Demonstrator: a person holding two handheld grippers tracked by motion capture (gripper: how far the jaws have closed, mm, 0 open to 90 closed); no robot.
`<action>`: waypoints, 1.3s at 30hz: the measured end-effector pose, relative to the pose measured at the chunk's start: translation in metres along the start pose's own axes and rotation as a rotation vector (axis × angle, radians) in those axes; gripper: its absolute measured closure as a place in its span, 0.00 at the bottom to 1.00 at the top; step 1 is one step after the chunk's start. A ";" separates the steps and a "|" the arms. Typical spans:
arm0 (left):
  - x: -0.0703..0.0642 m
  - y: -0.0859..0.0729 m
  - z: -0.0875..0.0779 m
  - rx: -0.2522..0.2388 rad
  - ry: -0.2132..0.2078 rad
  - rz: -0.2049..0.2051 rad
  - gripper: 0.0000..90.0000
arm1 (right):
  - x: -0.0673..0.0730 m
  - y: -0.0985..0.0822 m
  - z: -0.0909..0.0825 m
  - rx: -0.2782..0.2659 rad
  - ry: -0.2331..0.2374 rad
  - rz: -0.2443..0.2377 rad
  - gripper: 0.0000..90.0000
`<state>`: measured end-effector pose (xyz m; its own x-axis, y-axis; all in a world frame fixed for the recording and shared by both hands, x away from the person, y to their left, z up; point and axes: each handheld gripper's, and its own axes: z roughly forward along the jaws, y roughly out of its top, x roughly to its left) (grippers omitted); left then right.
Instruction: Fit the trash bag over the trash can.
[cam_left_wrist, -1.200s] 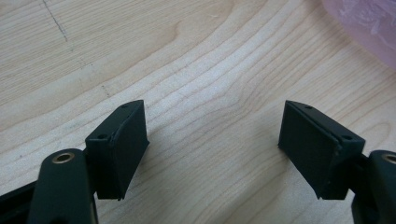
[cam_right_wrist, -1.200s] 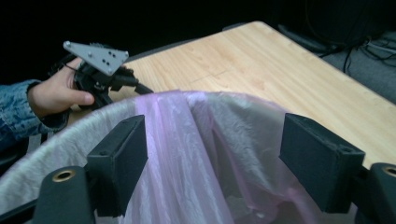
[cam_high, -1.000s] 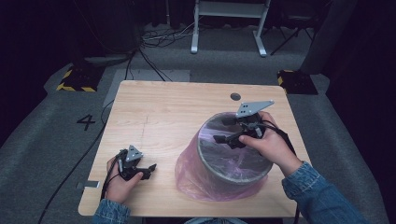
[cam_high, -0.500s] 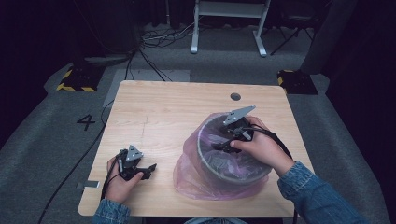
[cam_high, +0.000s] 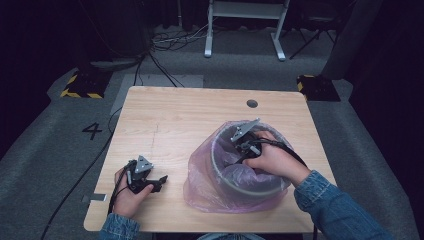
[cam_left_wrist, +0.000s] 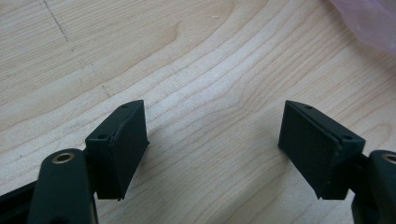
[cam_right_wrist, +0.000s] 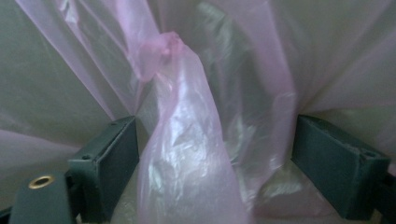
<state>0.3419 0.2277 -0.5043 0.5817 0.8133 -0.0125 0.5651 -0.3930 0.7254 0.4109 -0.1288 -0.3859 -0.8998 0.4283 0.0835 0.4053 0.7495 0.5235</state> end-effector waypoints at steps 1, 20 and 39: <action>0.000 0.000 0.000 0.000 0.000 0.000 0.26 | 0.000 -0.001 0.002 0.015 0.002 -0.009 0.17; 0.000 0.000 0.000 -0.001 0.000 -0.002 0.26 | 0.000 -0.003 0.015 0.149 0.009 -0.003 0.30; 0.000 0.001 0.001 0.003 0.005 0.002 0.26 | 0.008 0.007 -0.080 -0.312 0.112 -0.065 0.30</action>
<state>0.3425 0.2269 -0.5042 0.5797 0.8148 -0.0072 0.5653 -0.3959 0.7237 0.3941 -0.1602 -0.3139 -0.9414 0.3132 0.1250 0.2929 0.5756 0.7635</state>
